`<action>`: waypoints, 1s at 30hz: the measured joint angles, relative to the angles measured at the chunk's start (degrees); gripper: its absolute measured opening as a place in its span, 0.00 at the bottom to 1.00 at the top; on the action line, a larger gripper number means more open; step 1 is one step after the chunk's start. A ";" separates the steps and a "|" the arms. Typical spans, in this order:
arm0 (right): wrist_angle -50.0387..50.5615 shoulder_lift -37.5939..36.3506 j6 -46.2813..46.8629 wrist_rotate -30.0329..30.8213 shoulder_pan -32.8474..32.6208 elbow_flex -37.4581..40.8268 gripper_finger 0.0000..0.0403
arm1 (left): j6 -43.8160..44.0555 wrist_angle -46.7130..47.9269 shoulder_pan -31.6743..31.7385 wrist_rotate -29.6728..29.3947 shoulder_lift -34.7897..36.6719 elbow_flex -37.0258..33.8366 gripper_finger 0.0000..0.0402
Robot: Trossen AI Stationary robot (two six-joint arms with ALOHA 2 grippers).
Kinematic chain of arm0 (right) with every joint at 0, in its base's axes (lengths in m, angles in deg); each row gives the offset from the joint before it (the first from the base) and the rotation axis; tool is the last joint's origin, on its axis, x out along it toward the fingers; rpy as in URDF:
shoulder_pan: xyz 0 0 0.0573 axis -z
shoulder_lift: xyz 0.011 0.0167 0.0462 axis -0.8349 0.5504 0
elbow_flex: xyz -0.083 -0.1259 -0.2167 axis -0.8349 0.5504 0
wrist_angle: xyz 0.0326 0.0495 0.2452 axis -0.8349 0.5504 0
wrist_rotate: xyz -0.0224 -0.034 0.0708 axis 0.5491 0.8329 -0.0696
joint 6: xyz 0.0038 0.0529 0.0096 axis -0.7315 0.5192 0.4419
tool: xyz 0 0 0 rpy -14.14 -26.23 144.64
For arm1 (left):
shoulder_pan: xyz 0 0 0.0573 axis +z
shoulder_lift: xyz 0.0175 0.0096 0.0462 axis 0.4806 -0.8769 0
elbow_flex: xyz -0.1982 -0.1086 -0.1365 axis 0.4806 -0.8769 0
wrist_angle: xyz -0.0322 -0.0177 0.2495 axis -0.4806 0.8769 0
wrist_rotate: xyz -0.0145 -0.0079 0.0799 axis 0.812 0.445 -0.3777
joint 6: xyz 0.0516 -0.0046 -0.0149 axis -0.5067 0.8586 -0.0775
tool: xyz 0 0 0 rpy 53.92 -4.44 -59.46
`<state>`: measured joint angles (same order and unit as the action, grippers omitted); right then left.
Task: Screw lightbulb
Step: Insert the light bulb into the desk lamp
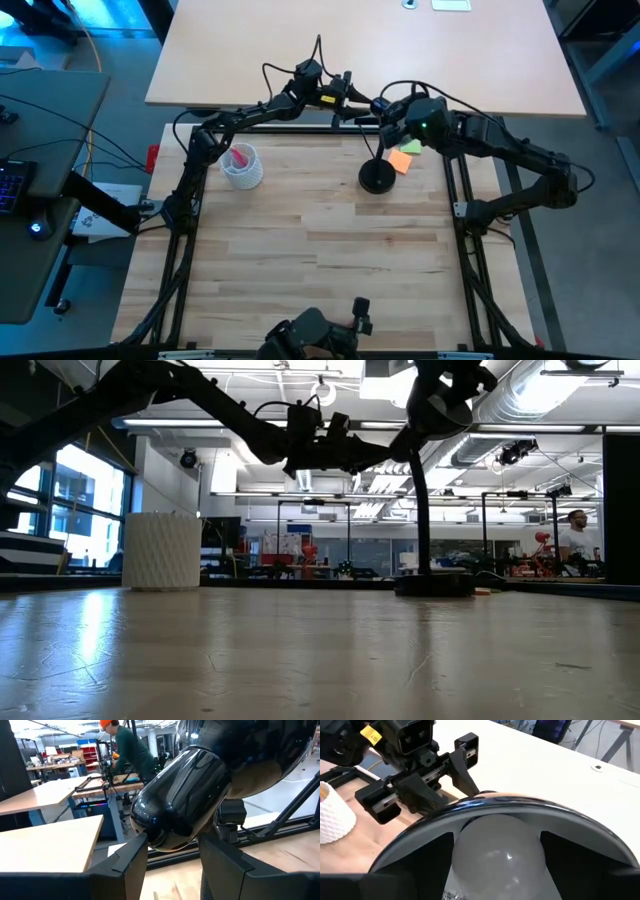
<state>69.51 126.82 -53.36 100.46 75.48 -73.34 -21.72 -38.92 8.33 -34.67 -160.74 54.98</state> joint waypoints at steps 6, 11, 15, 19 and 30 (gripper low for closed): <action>-0.11 -0.02 -1.70 -1.04 -0.02 0.00 0.72 | 0.22 0.00 0.03 0.17 0.00 0.00 0.42; -0.17 -0.07 -2.38 -4.88 0.00 0.00 0.72 | 0.22 0.04 0.04 0.25 0.00 0.00 0.42; -0.81 -0.57 -2.47 -5.09 -0.02 0.00 0.72 | 0.23 0.31 0.04 0.23 0.00 0.00 0.42; -1.24 -2.24 -2.53 -4.31 -0.09 0.00 0.72 | 0.22 0.42 0.02 0.21 0.00 0.00 0.42; -0.89 -5.56 -3.75 -3.92 -0.96 0.00 0.72 | 0.22 1.22 -0.04 0.34 0.00 0.00 0.42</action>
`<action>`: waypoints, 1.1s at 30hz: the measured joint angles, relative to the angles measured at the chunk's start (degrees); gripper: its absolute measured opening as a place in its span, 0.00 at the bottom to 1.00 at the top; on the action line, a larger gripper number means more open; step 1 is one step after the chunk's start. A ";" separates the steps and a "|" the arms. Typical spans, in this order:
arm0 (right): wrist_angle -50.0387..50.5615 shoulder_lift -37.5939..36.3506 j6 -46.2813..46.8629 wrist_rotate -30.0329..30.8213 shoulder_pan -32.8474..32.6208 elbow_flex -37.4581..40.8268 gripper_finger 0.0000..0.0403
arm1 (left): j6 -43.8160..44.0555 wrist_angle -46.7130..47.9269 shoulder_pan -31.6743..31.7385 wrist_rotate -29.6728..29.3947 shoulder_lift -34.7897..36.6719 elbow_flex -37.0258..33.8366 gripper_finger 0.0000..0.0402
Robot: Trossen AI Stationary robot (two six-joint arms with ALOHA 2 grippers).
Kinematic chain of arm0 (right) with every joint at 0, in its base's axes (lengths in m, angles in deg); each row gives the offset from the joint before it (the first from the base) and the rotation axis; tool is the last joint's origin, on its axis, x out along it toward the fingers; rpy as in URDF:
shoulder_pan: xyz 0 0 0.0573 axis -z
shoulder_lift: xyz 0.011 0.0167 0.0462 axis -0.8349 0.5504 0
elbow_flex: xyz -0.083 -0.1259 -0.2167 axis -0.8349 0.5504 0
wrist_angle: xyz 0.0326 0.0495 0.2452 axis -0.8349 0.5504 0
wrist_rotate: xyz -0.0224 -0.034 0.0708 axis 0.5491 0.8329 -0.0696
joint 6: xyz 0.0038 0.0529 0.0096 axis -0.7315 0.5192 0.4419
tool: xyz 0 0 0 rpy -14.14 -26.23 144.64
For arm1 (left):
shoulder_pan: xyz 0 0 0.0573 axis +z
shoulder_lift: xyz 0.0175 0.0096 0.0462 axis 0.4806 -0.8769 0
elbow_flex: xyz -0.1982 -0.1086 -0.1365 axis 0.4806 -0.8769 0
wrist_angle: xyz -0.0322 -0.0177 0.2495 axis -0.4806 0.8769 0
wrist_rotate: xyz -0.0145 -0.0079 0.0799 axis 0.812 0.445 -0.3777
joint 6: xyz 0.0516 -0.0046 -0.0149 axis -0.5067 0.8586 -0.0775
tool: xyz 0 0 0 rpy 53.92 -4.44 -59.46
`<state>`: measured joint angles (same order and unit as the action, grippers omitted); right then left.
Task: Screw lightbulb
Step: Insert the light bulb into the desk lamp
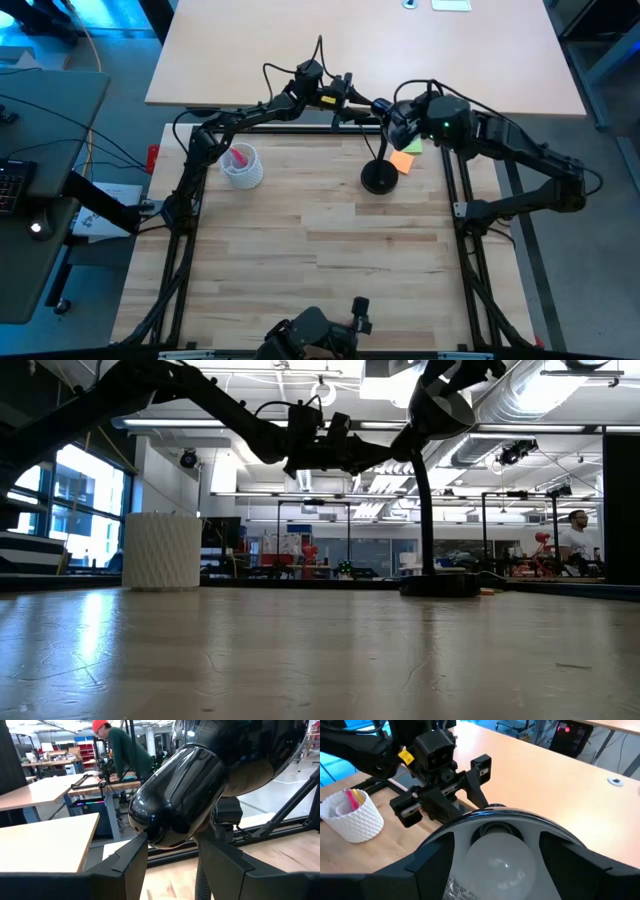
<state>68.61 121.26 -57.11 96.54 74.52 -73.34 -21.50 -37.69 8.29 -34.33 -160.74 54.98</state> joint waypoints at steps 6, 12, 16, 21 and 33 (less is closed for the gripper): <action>1.01 -0.19 -9.42 0.35 -2.32 -0.11 0.72 | 0.04 0.07 0.00 0.06 0.00 0.00 0.42; 7.23 -0.02 -30.65 1.12 -4.53 -0.15 0.72 | 0.03 0.08 -0.07 0.11 0.02 0.00 0.42; 11.54 0.62 -47.12 3.47 -5.29 -0.15 0.72 | 0.05 0.16 -0.02 0.07 0.02 0.00 0.42; 12.45 1.50 -65.31 6.16 -5.66 -0.15 0.72 | 0.09 0.13 -0.13 -0.11 0.02 0.00 0.42; 8.98 6.24 -78.81 9.23 -5.11 -0.15 0.72 | 0.11 0.13 -0.35 -0.61 0.02 0.00 0.42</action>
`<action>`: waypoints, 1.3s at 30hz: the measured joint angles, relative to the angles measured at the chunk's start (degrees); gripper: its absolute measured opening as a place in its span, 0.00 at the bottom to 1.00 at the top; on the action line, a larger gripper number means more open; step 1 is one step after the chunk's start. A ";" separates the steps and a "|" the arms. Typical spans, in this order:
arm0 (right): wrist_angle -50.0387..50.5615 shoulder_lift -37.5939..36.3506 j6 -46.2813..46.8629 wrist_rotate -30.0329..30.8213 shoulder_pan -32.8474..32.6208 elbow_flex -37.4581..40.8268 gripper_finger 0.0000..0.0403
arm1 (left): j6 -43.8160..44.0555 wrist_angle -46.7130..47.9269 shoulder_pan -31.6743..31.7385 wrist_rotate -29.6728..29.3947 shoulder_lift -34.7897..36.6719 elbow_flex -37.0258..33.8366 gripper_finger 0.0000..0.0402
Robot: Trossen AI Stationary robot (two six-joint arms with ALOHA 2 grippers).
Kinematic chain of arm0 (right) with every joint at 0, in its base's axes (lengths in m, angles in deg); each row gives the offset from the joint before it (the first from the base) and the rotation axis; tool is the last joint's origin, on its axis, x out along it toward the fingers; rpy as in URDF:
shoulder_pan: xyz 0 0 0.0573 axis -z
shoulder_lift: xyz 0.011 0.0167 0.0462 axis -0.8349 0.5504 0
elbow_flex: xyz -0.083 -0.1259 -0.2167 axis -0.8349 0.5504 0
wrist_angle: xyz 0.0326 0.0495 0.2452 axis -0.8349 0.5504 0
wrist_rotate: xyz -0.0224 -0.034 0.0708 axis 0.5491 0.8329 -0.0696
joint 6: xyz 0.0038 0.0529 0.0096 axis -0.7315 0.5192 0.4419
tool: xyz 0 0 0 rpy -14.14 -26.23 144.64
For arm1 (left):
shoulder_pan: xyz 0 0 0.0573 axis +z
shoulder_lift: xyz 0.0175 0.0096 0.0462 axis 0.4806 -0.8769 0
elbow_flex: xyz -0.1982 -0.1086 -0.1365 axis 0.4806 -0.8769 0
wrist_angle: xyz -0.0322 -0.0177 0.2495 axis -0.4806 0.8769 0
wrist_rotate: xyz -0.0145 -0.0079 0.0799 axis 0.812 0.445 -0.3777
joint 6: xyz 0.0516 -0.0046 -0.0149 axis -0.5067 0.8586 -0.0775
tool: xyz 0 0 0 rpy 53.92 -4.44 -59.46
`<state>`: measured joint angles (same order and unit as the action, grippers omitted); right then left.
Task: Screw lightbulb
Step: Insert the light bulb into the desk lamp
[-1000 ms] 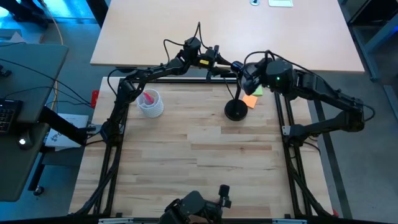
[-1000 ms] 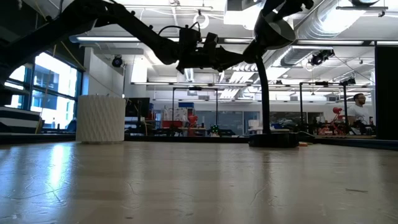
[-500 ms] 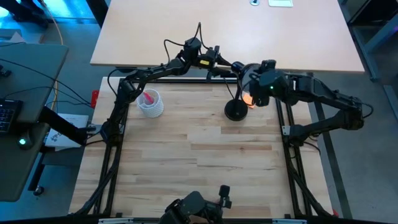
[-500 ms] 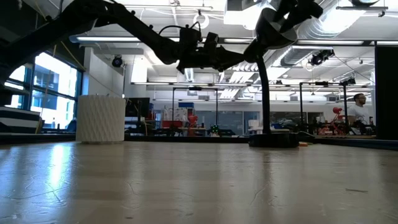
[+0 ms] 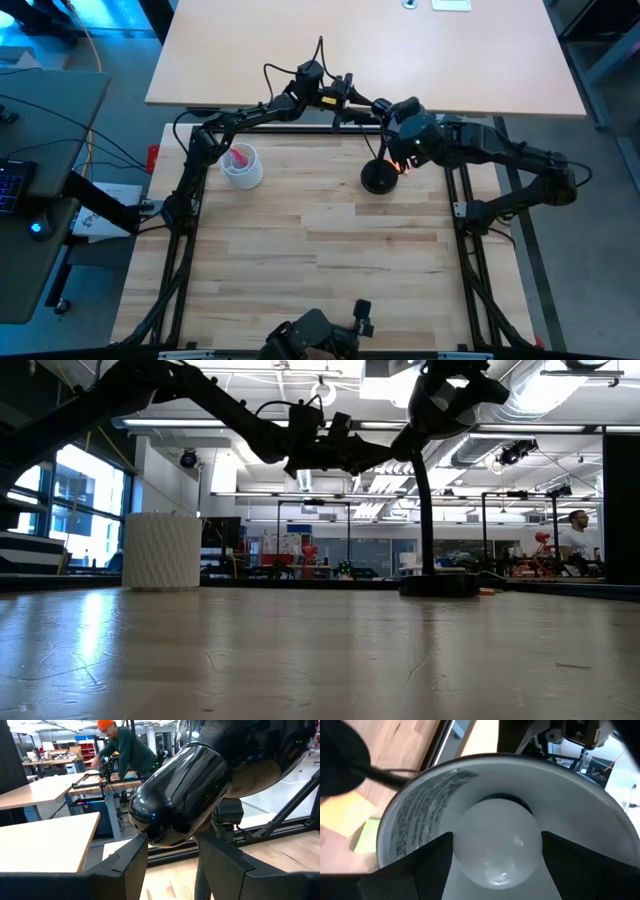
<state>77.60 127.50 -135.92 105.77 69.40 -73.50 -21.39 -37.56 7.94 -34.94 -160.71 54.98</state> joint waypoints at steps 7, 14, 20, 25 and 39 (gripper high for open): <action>-3.23 0.08 18.24 1.96 0.04 0.07 0.72 | 0.02 0.00 -0.03 0.10 0.00 0.00 0.42; -5.68 0.08 54.96 2.73 0.07 0.07 0.72 | 0.02 0.07 -0.62 0.32 0.00 0.00 0.42; -5.66 0.07 72.53 1.82 0.07 0.07 0.72 | 0.04 0.22 -0.96 1.20 0.00 0.00 0.42; -6.23 -0.45 71.99 1.82 0.07 0.07 0.72 | 0.04 0.23 -0.96 1.23 0.00 0.00 0.42; -8.71 -5.87 66.27 -0.71 -3.84 0.17 0.72 | -0.13 1.07 -1.05 1.95 0.11 0.00 0.42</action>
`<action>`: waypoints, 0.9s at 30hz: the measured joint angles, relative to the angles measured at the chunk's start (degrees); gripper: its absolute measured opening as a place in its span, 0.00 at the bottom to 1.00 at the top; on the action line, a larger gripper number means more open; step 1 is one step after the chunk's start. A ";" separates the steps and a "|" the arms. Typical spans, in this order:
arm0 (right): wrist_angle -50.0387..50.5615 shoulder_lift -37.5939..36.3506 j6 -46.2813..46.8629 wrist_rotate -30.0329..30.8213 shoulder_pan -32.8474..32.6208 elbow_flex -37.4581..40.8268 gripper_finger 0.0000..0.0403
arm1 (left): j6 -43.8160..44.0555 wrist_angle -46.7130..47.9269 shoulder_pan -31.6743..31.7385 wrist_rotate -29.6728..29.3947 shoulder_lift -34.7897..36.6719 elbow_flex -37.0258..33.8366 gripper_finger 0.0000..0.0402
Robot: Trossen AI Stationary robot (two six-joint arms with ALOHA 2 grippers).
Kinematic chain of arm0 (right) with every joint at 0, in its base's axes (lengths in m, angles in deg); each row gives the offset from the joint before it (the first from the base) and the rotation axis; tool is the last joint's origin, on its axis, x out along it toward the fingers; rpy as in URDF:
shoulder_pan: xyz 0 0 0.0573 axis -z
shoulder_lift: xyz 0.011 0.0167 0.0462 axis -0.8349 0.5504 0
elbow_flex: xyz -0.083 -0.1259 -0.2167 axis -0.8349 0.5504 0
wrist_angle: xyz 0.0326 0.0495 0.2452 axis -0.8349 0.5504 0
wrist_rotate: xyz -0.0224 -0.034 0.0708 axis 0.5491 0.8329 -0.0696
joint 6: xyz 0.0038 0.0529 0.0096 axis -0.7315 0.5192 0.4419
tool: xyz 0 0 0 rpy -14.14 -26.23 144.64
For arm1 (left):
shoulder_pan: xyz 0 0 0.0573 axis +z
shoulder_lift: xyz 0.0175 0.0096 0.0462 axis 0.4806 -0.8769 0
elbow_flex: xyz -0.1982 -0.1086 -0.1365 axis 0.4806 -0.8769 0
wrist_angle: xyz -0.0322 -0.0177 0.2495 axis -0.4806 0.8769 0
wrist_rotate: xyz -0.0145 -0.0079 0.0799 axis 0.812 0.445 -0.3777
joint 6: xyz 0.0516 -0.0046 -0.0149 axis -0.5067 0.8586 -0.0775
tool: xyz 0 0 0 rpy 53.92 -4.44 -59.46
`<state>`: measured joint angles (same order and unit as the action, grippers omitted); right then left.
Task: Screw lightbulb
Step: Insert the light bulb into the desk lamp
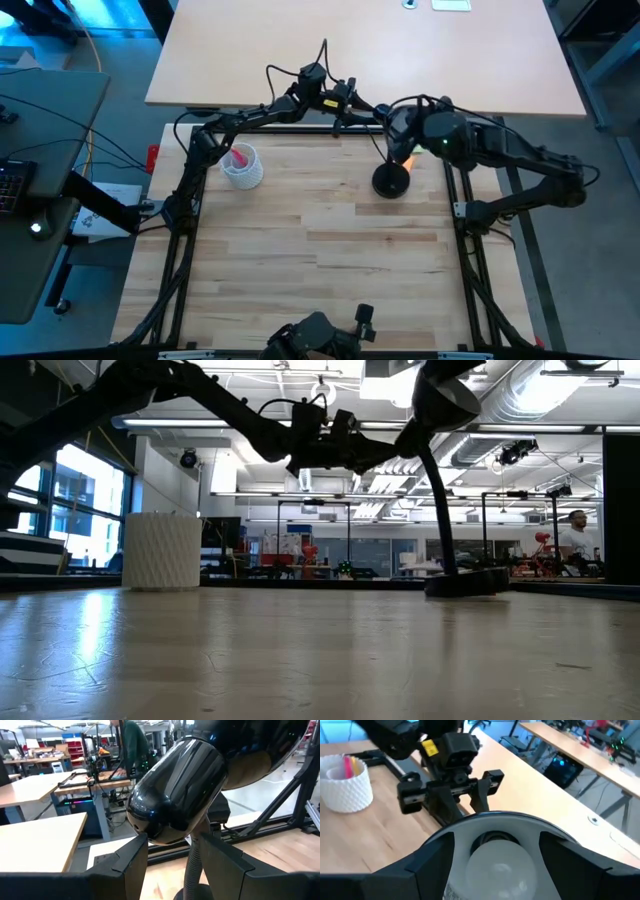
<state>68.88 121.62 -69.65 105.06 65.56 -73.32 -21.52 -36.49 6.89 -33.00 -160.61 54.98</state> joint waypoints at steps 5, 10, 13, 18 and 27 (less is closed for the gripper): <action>2.92 -0.32 -4.41 0.45 -1.53 -0.11 0.72 | 0.03 0.02 -0.02 -0.17 0.00 0.00 0.42; 7.48 -0.29 -12.48 0.81 -3.80 -0.11 0.72 | 0.13 0.02 -0.02 0.24 0.00 0.00 0.42; 8.66 -0.29 -15.85 1.86 -5.07 -0.11 0.72 | 0.11 0.05 0.00 0.23 0.00 0.00 0.42; 8.97 -0.29 -26.65 5.31 -5.69 -0.11 0.72 | 0.11 0.06 0.02 0.18 0.00 0.00 0.42; 16.26 -0.25 -48.71 5.32 -5.69 -0.11 0.72 | 0.11 0.17 0.00 0.02 0.00 0.00 0.42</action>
<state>85.15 121.37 -118.36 110.38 59.87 -73.43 -21.41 -36.32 6.89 -32.97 -160.61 54.98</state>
